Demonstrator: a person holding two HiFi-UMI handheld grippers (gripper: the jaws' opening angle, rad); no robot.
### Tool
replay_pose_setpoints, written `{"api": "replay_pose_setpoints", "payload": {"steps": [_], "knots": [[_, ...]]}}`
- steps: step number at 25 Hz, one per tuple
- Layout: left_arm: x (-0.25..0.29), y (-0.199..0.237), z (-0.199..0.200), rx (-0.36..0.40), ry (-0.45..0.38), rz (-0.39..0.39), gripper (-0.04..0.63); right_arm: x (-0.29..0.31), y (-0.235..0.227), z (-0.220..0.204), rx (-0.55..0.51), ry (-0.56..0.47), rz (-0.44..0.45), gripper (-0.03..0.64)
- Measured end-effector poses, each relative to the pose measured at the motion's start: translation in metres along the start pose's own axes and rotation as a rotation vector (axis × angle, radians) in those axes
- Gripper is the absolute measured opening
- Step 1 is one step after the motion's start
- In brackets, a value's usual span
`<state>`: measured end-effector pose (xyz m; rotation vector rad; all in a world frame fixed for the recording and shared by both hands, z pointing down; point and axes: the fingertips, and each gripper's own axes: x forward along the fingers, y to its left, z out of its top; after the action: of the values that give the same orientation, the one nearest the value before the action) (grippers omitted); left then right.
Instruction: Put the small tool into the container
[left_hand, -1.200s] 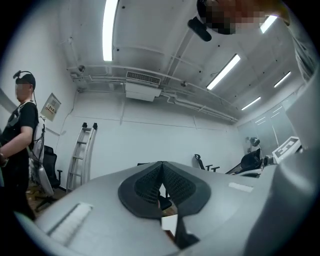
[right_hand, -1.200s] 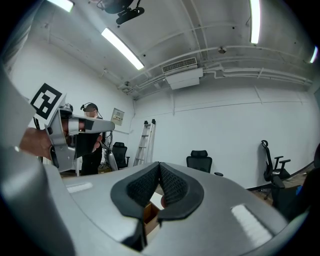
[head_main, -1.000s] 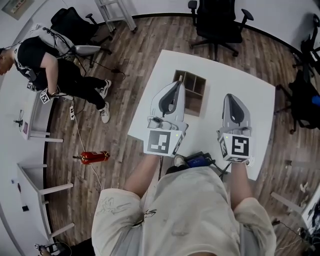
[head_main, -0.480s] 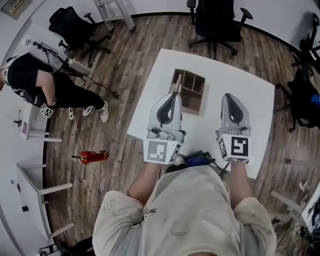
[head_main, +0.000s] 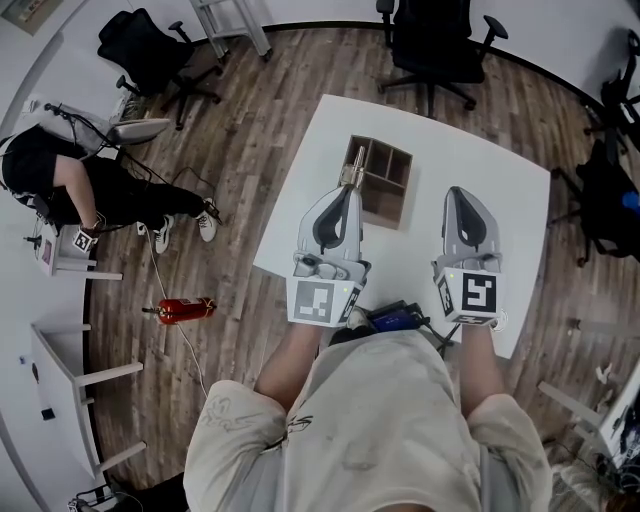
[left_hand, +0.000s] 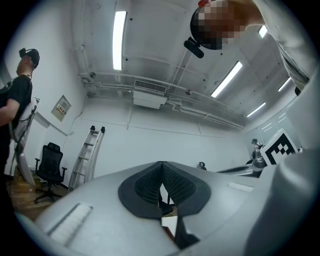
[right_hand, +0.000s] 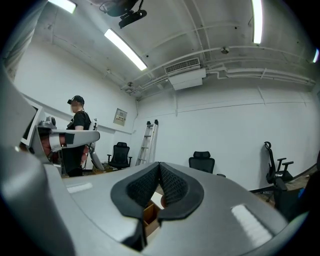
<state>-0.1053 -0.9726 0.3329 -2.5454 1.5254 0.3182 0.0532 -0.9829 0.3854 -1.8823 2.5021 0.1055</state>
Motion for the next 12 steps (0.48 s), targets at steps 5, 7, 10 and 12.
{"api": "replay_pose_setpoints", "payload": {"steps": [5,7,10,12], "knots": [[0.007,0.0,-0.001,0.002,0.006,0.001,0.02,0.004,-0.005,0.001,0.003,0.004,-0.003,0.006],[0.011,-0.002,-0.004,0.0,0.01,0.002,0.02,0.006,-0.01,0.0,0.004,0.005,-0.004,0.006],[0.011,0.0,-0.01,-0.001,0.017,0.005,0.02,0.006,-0.009,-0.004,0.002,0.008,-0.004,0.006],[0.009,0.003,-0.012,-0.006,0.021,0.009,0.02,0.007,-0.007,-0.004,-0.001,0.009,-0.004,0.006]]}}
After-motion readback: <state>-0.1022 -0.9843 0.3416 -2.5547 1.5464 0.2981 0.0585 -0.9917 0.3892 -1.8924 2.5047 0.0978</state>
